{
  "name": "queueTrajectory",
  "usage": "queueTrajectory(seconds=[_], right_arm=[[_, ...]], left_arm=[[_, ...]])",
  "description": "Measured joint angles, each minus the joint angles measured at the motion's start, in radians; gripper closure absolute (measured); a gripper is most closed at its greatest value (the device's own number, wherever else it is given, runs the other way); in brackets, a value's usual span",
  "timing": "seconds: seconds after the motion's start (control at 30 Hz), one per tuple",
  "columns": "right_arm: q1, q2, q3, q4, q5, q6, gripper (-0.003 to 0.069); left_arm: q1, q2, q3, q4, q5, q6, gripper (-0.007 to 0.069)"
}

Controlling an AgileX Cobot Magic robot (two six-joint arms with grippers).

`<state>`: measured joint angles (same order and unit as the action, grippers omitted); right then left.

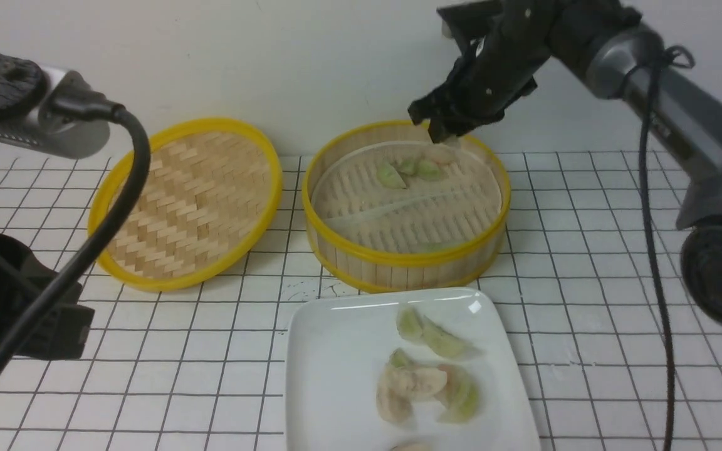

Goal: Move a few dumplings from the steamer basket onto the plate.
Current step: Use the right arm to grab a dumpling from inside the steamer, then use the right arm to put the dumpling into the plate

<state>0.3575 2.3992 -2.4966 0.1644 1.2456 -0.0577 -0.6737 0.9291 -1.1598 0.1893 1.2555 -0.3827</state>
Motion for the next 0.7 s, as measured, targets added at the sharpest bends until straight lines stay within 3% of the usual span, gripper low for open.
queueTrajectory(seconds=[0.13,0.27,0.47,0.7], right_arm=[[0.029,-0.268,0.259,0.175,-0.001,-0.028,0.0456],[0.122,-0.443,0.521,0.234,-0.001,-0.11,0.0456],[0.262,-0.5,0.9,0.202,-0.071,-0.147,0.0456],[0.274,-0.451,1.01,0.18,-0.231,-0.136,0.0455]], left_arm=[[0.0,0.0,0.0,0.0,0.0,0.0,0.0631],[0.0,0.0,0.0,0.0,0.0,0.0,0.0631],[0.0,0.0,0.0,0.001,0.0,0.0,0.0631],[0.0,0.0,0.0,-0.007,0.0,0.0,0.0631]])
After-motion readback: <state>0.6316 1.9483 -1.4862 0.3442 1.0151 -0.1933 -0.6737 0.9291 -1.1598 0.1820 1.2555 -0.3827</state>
